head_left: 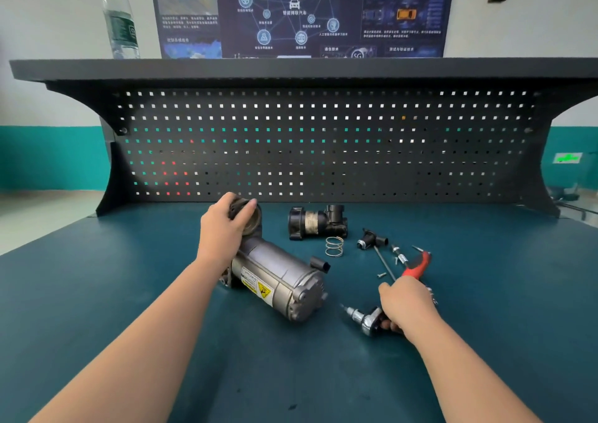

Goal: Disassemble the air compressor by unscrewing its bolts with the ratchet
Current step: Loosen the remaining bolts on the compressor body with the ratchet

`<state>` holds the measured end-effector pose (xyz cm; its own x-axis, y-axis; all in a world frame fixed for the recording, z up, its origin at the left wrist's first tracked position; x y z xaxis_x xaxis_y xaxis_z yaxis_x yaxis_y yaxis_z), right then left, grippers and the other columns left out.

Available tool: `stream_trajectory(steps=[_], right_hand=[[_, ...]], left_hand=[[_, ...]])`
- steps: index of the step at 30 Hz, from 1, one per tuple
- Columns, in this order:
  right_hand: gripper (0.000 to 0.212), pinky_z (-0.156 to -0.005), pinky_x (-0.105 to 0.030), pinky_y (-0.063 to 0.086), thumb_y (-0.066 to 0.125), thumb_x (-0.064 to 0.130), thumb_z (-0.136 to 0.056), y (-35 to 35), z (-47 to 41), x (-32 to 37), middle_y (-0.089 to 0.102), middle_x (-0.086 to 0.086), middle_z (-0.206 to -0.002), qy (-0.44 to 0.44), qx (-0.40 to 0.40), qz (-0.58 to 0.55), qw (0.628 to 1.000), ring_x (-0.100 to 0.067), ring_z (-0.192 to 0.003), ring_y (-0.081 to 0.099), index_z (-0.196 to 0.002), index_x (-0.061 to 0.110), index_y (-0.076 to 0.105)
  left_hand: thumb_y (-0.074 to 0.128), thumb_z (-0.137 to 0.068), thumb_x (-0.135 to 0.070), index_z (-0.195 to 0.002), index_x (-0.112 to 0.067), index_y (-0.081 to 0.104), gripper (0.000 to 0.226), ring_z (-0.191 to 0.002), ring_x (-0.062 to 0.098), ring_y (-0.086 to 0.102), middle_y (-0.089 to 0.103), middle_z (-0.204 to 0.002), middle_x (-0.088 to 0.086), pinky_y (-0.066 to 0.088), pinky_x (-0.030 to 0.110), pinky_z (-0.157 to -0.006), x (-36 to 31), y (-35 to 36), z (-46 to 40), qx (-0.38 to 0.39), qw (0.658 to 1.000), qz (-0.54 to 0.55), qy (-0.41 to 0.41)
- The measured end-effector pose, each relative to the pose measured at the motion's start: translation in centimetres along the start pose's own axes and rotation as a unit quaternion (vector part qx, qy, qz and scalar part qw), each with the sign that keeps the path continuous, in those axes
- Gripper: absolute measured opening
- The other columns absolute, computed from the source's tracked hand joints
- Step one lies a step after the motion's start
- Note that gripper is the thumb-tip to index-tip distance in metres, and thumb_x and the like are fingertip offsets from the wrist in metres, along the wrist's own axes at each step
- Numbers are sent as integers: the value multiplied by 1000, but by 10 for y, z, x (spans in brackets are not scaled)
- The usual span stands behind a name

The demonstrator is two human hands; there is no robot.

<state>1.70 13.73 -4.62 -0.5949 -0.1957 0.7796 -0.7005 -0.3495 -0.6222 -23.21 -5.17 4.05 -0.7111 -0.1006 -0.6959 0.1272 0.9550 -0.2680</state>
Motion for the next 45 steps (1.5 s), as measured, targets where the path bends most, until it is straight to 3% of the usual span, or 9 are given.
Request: stream_trajectory(steps=[7,12,15,18,21,27,31,35,45], right_hand=[[11,-60,-51,57,54,17,-83,-16,19,42,64,-17,-72,-151,-48,-224,962,-37,-68,64,-78,10,47],[16,-39,-26,43,54,8,-84,-13,46,61,63,-6,-57,-259,-17,-261,930,-12,-41,55,-85,16,40],[14,-38,-21,38,53,11,-87,-11,50,61,63,-15,-65,-283,-34,-218,933,-8,-39,53,-82,18,40],[13,-40,-27,42,52,18,-89,-9,50,61,62,-18,-69,-290,-50,-182,938,-9,-42,54,-82,18,41],[14,-53,-41,52,52,19,-89,-8,51,60,61,-18,-71,-290,-71,-177,938,-20,-55,61,-81,17,41],[15,-58,-47,53,54,18,-89,-10,44,56,58,-16,-70,-277,-100,-195,936,-26,-59,63,-82,14,41],[16,-58,-45,53,52,19,-90,-11,42,55,60,-19,-71,-275,-104,-198,935,-22,-57,63,-80,17,40],[15,-57,-44,52,51,19,-90,-10,44,59,60,-18,-69,-291,-103,-188,932,-24,-57,61,-80,16,40],[16,-55,-37,51,52,18,-90,-8,46,58,60,-16,-68,-299,-107,-212,924,-22,-56,62,-80,18,40]], left_hand=[[63,-86,-38,-80,-19,54,22,-76,13,54,61,-78,-8,38,6,-61,2,20,-11,34,999,23,-23],[57,-91,-32,-137,-9,34,57,-134,29,24,34,-142,16,20,32,-108,-17,9,13,19,990,-131,-43],[54,-91,-19,-109,-9,44,23,-109,29,41,47,-114,13,32,34,-89,-25,-8,72,-96,987,-15,-128],[53,-91,-26,-87,-17,44,14,-76,12,58,57,-89,3,47,31,-67,-24,18,122,86,961,108,-237],[58,-90,-33,-83,-13,51,21,-75,18,61,65,-83,8,52,44,-83,-26,34,133,191,949,107,-227],[56,-92,-28,-81,-11,54,20,-73,26,62,64,-68,3,51,47,-87,-32,35,129,199,942,112,-245],[45,-98,-19,-77,-2,55,28,-57,24,56,58,-61,10,54,31,-55,-31,50,165,207,823,275,-452],[41,-91,-1,-83,5,57,18,-74,31,62,64,-82,20,53,36,-71,-56,69,180,235,694,422,-533],[50,-92,1,-101,1,62,16,-77,24,68,71,-86,15,57,33,-74,-58,75,175,247,688,504,-460]])
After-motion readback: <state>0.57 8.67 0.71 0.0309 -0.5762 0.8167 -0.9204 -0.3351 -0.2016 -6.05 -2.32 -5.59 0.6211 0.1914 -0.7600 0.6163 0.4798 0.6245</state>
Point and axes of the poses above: each hand's wrist, its own z-axis away from the middle knuckle, its own y-axis out of the palm, x = y × z, the point moved 6 cm from there along -z, towards the middle knuckle
